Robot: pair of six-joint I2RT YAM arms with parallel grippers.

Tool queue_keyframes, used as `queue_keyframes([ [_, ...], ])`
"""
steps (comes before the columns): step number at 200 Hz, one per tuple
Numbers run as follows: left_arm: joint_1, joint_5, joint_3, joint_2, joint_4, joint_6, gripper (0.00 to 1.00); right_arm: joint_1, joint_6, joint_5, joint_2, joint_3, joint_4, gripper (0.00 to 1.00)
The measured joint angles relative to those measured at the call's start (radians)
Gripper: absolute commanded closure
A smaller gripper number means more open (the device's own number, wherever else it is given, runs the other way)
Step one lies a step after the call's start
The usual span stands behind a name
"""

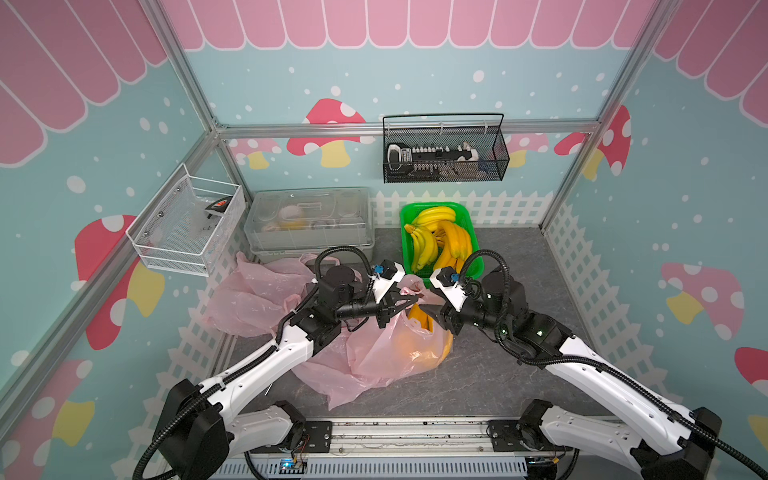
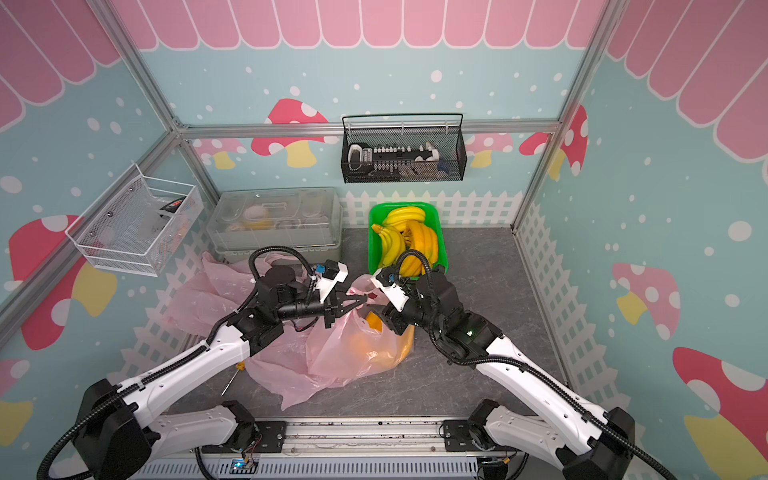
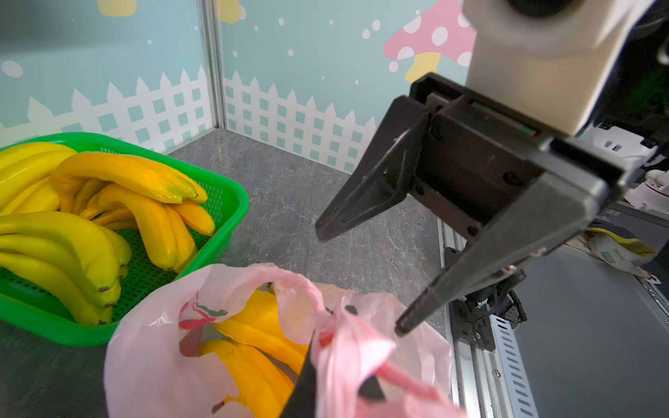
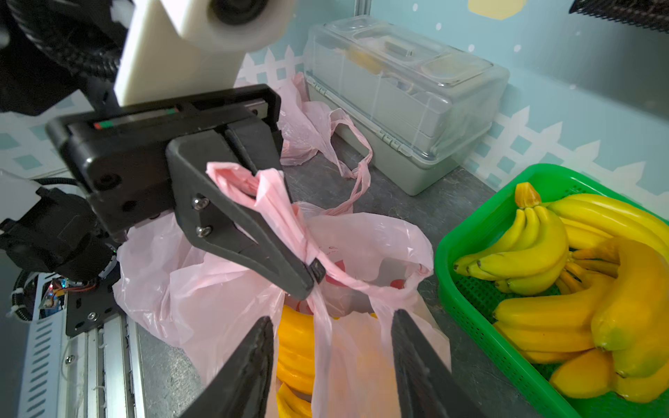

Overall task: Place the banana into a plastic bag & tie a knot
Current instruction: Cross the plastic bag at the center of the board.

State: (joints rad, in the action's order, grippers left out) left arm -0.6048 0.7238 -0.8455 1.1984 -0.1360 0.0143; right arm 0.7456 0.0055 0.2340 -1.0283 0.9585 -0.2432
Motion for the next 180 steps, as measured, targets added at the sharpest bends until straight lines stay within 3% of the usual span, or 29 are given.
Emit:
queue_keyframes([
  [53,-0.007,0.057,0.0,0.001,0.024,-0.019,1.0,0.0,-0.059,0.073,-0.009,-0.019,0.046,0.48],
  [180,-0.006,0.138,-0.002,0.011,0.041,-0.018,1.0,0.0,-0.103,0.164,-0.024,-0.081,0.103,0.6],
])
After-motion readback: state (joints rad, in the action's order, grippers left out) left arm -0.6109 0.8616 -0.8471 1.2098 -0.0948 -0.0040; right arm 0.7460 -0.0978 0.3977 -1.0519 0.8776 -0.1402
